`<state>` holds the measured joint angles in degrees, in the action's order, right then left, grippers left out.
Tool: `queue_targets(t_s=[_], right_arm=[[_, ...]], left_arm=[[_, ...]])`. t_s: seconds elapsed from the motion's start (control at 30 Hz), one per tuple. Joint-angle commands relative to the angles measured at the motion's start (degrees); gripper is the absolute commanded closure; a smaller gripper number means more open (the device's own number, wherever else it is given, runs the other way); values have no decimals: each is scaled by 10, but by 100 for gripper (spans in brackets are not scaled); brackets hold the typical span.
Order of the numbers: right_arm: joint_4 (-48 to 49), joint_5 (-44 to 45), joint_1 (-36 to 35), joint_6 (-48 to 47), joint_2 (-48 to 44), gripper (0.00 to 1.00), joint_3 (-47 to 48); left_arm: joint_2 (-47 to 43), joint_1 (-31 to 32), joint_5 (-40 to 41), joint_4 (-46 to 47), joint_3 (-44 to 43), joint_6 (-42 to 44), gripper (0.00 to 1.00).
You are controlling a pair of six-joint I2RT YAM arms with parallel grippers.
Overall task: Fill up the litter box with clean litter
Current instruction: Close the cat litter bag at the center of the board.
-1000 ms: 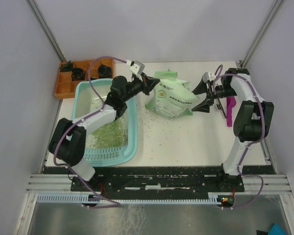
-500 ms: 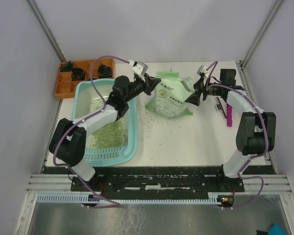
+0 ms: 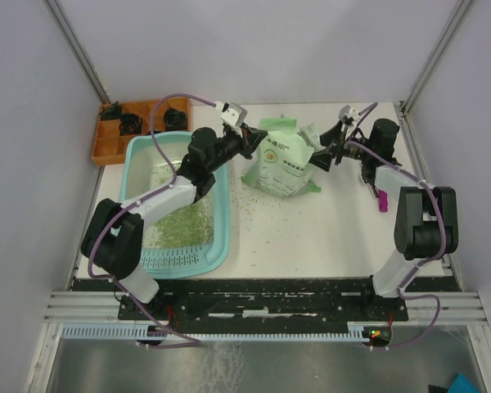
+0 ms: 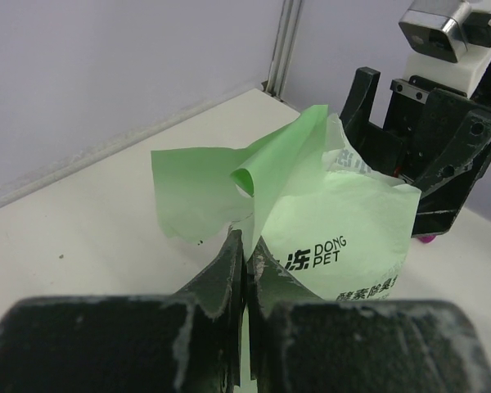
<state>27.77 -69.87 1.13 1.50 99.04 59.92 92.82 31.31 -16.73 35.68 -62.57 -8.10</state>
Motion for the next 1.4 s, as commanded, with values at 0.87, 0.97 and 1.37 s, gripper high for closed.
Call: queue_targets(t_s=[0.87, 0.97, 1.37], right_arm=[[-1020, 3, 112, -867, -72, 98, 136], [-1068, -11, 113, -907, -62, 98, 150], [-1261, -9, 104, -1060, -10, 98, 202]], left_arm=[[78, -47, 83, -212, -270, -18, 97], [123, -57, 32, -312, -342, -17, 97], [170, -60, -19, -575, -476, -33, 97]])
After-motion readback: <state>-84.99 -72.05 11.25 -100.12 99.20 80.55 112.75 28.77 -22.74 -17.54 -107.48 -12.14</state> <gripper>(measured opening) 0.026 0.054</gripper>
